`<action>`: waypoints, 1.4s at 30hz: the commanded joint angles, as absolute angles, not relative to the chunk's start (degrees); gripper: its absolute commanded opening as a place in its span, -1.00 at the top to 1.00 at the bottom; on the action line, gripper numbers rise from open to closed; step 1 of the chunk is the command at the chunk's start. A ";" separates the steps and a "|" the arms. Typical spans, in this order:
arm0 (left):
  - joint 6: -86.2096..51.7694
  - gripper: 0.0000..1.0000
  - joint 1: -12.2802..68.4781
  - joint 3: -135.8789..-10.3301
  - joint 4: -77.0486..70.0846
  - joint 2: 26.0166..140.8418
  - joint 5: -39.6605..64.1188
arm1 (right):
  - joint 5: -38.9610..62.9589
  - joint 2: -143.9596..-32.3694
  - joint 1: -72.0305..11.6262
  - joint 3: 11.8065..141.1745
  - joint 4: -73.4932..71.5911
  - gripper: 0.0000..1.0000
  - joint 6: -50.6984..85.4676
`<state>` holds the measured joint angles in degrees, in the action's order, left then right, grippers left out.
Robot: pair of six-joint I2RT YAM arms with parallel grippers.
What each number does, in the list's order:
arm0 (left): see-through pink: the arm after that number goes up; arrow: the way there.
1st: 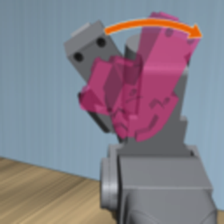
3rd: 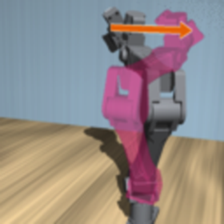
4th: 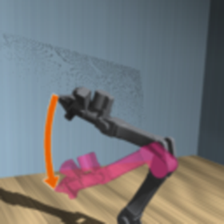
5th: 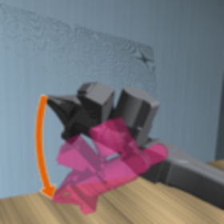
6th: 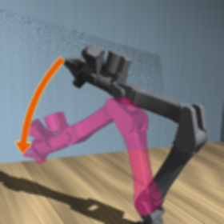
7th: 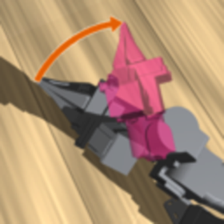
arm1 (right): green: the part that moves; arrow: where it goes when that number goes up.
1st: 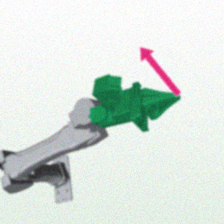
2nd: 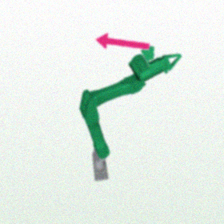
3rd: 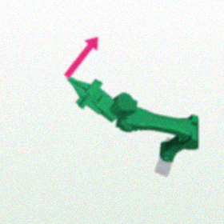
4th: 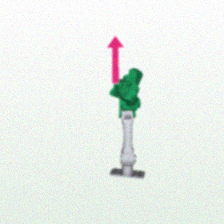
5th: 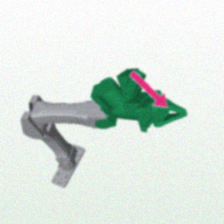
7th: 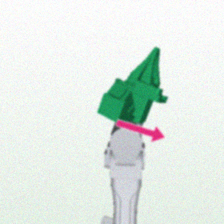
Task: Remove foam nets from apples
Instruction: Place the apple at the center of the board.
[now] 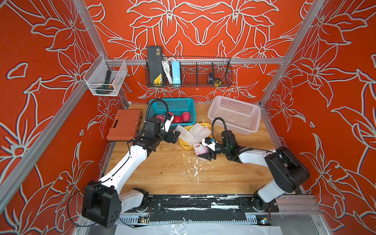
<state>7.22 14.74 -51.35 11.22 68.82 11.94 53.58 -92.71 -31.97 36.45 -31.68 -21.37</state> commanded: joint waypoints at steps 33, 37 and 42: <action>8.48 -0.97 18.75 -49.79 11.95 69.96 12.76 | 43.22 -98.98 -33.14 22.84 -57.42 -0.97 -12.39; 8.70 -0.97 19.93 -49.22 12.04 69.96 12.65 | 41.22 -96.51 -33.21 22.08 -54.23 -0.96 -13.76; 10.90 -0.97 21.99 -48.41 12.30 69.88 14.59 | 40.69 -92.92 -33.20 23.10 -48.09 -0.96 -14.66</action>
<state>8.82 20.86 -48.86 11.57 70.17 12.88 41.98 -95.02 -32.93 22.74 -52.29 -13.21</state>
